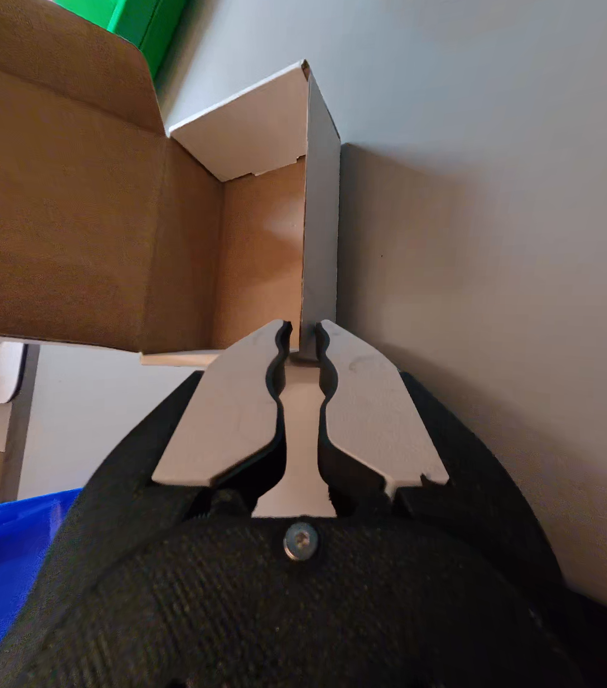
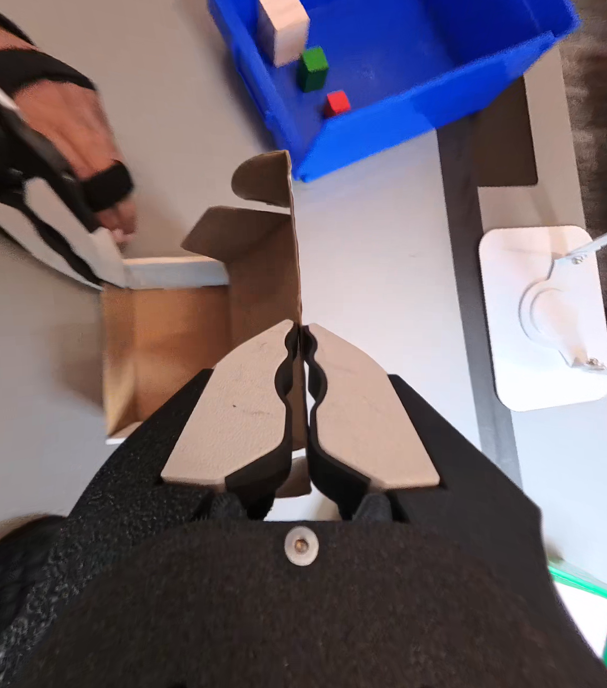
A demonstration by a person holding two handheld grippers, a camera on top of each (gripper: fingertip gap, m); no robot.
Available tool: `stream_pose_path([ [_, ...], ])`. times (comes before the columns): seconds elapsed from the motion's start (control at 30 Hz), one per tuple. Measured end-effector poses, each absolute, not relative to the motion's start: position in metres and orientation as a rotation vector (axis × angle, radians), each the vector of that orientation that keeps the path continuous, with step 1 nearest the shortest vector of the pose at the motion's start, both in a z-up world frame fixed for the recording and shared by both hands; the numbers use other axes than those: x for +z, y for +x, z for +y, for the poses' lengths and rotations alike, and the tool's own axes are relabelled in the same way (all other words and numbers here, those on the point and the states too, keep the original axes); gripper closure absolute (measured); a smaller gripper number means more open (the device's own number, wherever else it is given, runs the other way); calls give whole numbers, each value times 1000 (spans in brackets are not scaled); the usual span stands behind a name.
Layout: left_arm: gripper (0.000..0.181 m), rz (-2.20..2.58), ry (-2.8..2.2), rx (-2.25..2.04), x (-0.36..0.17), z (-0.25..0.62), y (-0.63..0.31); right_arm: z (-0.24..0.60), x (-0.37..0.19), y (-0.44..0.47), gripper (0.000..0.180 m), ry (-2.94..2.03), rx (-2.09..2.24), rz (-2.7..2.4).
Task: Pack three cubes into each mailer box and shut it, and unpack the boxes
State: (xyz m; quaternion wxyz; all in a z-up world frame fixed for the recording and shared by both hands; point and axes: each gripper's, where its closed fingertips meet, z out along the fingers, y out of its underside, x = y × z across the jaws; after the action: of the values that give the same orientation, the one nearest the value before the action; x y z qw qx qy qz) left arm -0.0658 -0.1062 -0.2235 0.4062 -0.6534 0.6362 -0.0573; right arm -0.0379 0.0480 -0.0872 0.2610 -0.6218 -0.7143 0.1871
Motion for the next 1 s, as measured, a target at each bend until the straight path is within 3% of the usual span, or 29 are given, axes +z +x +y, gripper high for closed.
stream_pose_path([
  [0.23, 171, 1530, -1661, -280, -222, -110, -64, 103, -168, -45, 175, -1820, 336, -1995],
  [0.4, 171, 1479, -1665, -347, -219, -112, -60, 113, -210, -46, 160, -1834, 237, -2042],
  [0.73, 168, 1377, -1672, -460, -208, -110, -59, 88, -65, -32, 137, -1577, 471, -1521],
  [1.0, 160, 998, -1683, -541, -158, -76, -88, 31, -90, 29, 137, -1576, 411, -1239],
])
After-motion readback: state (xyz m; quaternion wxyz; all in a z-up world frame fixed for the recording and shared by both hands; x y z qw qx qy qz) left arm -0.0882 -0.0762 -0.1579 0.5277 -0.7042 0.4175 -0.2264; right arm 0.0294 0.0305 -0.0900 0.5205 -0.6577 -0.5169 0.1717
